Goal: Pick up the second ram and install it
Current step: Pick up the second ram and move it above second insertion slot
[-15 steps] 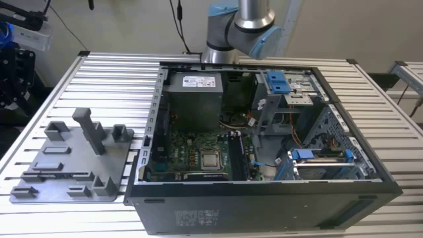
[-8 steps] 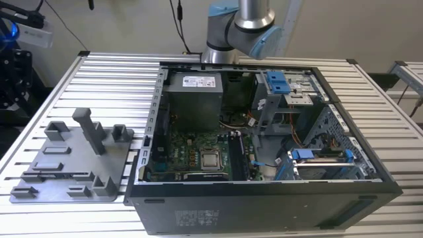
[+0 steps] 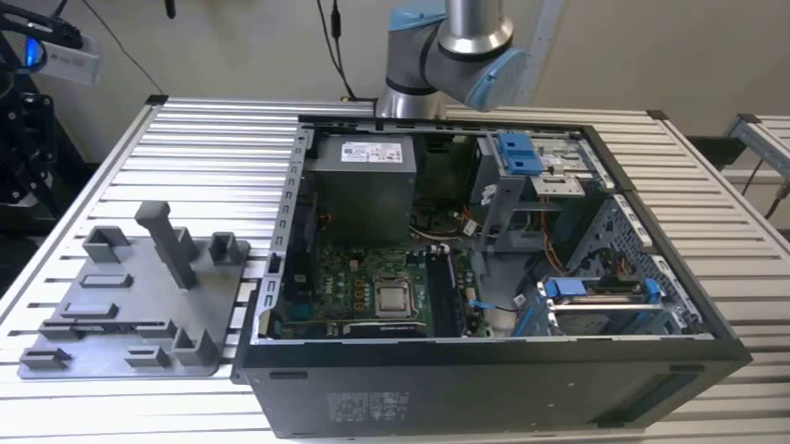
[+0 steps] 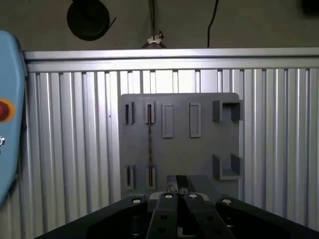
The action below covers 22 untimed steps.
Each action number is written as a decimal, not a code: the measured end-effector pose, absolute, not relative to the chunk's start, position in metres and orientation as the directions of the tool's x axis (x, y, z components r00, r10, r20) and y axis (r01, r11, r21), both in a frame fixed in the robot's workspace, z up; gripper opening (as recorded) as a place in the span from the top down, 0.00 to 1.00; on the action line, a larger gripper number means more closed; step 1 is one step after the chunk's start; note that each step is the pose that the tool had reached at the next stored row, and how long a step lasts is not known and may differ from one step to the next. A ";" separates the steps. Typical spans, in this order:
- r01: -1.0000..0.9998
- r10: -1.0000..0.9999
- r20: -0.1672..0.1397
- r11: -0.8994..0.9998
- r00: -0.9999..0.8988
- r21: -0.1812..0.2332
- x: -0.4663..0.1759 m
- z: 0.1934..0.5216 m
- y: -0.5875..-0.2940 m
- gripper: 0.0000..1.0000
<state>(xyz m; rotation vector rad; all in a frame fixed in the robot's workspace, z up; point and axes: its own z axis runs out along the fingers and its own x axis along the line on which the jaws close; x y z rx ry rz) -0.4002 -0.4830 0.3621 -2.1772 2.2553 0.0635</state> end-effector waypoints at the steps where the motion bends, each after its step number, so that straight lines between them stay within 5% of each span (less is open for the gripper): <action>1: -0.999 -0.999 -0.033 0.035 -0.035 0.025 -0.400 0.362 -0.483 0.89; 9: -0.999 -0.999 -0.033 0.034 -0.035 0.023 -0.400 0.362 -0.483 0.88; 16: -0.999 -0.999 -0.033 0.034 -0.034 0.022 -0.400 0.362 -0.483 0.58; 22: -0.999 -0.999 -0.033 0.033 -0.034 0.021 -0.400 0.362 -0.483 0.58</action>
